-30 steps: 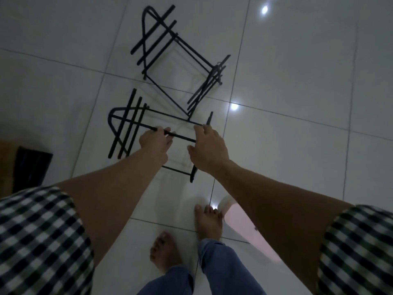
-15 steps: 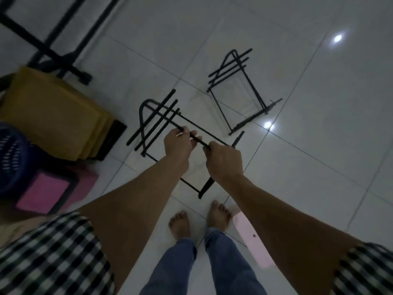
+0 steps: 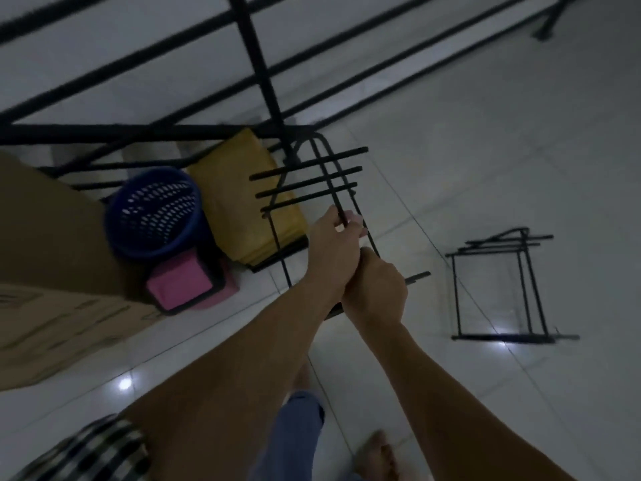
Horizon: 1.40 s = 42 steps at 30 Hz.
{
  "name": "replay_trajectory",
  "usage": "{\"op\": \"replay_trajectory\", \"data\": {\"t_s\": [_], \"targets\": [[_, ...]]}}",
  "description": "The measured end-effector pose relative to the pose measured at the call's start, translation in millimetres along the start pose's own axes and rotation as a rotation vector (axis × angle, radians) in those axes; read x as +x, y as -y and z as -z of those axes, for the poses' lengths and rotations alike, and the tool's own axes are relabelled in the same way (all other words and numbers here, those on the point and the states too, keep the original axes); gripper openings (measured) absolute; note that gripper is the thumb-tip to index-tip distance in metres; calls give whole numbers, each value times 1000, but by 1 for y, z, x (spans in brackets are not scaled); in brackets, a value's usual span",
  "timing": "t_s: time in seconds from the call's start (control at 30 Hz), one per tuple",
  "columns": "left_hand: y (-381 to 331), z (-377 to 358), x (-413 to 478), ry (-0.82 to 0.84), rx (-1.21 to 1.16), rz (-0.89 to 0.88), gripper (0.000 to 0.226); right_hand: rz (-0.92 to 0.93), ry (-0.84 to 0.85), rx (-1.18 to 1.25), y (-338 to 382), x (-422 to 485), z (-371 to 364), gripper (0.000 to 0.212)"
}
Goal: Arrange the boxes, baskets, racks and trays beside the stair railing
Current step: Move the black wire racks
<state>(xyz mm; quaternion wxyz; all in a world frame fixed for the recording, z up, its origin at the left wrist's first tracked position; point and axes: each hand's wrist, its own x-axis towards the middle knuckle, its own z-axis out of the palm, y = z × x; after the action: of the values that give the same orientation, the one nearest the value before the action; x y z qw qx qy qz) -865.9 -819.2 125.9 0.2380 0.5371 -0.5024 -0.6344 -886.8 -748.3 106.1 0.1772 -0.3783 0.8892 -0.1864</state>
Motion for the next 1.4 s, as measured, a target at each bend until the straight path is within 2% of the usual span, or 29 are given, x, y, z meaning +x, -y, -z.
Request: {"op": "replay_trajectory", "data": {"t_s": [0.1, 0.2, 0.37, 0.5, 0.6, 0.73, 0.83, 0.87, 0.97, 1.03, 1.07, 1.13, 1.23, 1.33, 1.4], "targets": [[-13, 31, 35, -15, -28, -2, 25, 114, -71, 25, 32, 32, -22, 16], [-25, 68, 73, -72, -69, -5, 23, 186, -98, 38, 71, 63, -45, 17], [-42, 128, 137, -142, -65, 50, 20, 187, -44, 5, 140, 109, -83, 16], [-53, 171, 184, -126, 5, -13, 20, 166, -59, 22, 185, 142, -110, 11], [-61, 196, 211, -134, 46, -68, 18, 204, -59, 10, 213, 162, -126, 20], [-65, 221, 245, -130, 116, -58, 21, 240, 1, -3, 240, 189, -144, 21], [-59, 234, 264, -112, 195, -38, 24, 259, 68, -34, 254, 207, -160, 34], [-57, 237, 268, -99, 223, -22, 24, 262, 88, -55, 257, 211, -166, 31], [-49, 242, 280, -66, 316, 7, 22, 243, 149, -83, 258, 220, -182, 6], [-42, 242, 287, -36, 359, 53, 38, 250, 191, -98, 253, 224, -192, 15], [-40, 242, 289, -29, 374, 59, 38, 258, 204, -105, 249, 227, -196, 19], [-37, 242, 290, -30, 389, 47, 21, 272, 217, -122, 246, 231, -200, 27], [-32, 240, 294, -72, 369, 42, 38, 300, 236, -129, 245, 235, -200, 33], [-24, 238, 292, -122, 374, 59, 30, 331, 226, -129, 244, 233, -198, 20], [-17, 237, 290, -134, 369, 97, 41, 337, 233, -120, 240, 231, -195, 11]]}}
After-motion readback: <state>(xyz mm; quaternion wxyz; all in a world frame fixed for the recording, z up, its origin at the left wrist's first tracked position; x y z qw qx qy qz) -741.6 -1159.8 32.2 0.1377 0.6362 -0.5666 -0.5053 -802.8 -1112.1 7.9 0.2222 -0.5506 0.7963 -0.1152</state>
